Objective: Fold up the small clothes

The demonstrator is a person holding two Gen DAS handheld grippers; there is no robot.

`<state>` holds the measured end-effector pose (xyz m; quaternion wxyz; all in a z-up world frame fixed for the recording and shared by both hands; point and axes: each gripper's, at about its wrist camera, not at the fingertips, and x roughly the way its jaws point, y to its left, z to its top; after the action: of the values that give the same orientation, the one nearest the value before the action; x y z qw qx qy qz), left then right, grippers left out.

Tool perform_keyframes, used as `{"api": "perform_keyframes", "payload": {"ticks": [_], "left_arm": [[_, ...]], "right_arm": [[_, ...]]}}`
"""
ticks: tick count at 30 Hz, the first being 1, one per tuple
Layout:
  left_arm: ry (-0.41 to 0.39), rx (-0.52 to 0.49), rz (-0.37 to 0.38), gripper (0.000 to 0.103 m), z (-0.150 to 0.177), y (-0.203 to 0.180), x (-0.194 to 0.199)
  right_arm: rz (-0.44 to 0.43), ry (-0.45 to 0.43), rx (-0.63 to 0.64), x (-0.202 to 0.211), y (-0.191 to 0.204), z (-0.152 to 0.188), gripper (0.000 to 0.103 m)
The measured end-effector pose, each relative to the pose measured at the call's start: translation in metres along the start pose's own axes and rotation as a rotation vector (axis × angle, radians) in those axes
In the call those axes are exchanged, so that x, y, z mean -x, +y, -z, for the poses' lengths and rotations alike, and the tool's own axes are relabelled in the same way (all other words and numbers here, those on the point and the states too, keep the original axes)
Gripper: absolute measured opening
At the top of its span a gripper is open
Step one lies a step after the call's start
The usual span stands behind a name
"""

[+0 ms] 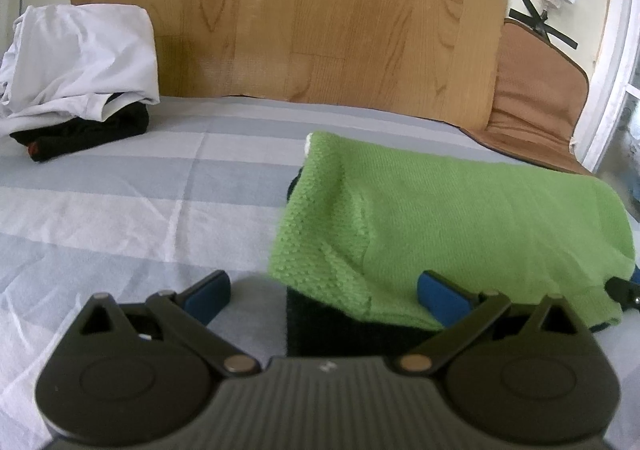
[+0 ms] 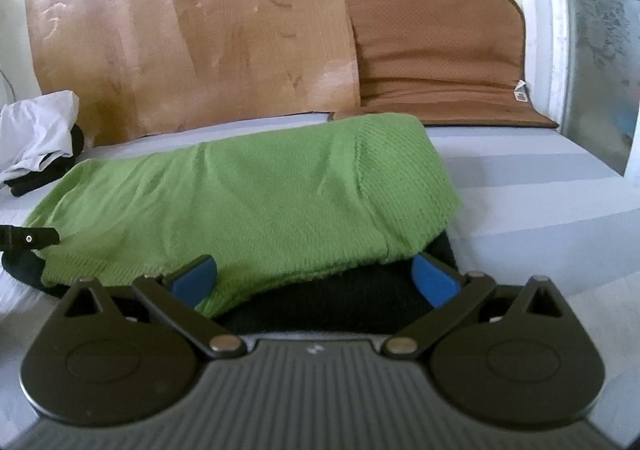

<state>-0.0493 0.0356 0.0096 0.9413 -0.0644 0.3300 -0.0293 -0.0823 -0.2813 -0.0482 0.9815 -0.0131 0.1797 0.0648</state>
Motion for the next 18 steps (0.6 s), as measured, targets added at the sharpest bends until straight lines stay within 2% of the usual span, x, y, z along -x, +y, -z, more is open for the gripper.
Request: {"api": "perform_keyframes", "payload": {"ticks": [5,9,12,18], "left_arm": [[0.008,-0.02,-0.023,0.103,0.0,-0.003,0.0],[-0.003,-0.024,-0.052,0.103,0.0,-0.002,0.002],[-0.019,-0.039,-0.077,0.103,0.0,-0.003,0.005],[-0.038,-0.045,-0.118,0.103,-0.001,-0.003,0.008]], "right_arm": [[0.048,-0.037,-0.007,0.008,0.009,0.005,0.103],[0.065,-0.105,0.051,0.02,0.02,0.012,0.103],[0.084,-0.115,0.089,0.02,0.025,0.013,0.103],[0.087,-0.118,0.016,0.02,0.013,0.011,0.103]]}}
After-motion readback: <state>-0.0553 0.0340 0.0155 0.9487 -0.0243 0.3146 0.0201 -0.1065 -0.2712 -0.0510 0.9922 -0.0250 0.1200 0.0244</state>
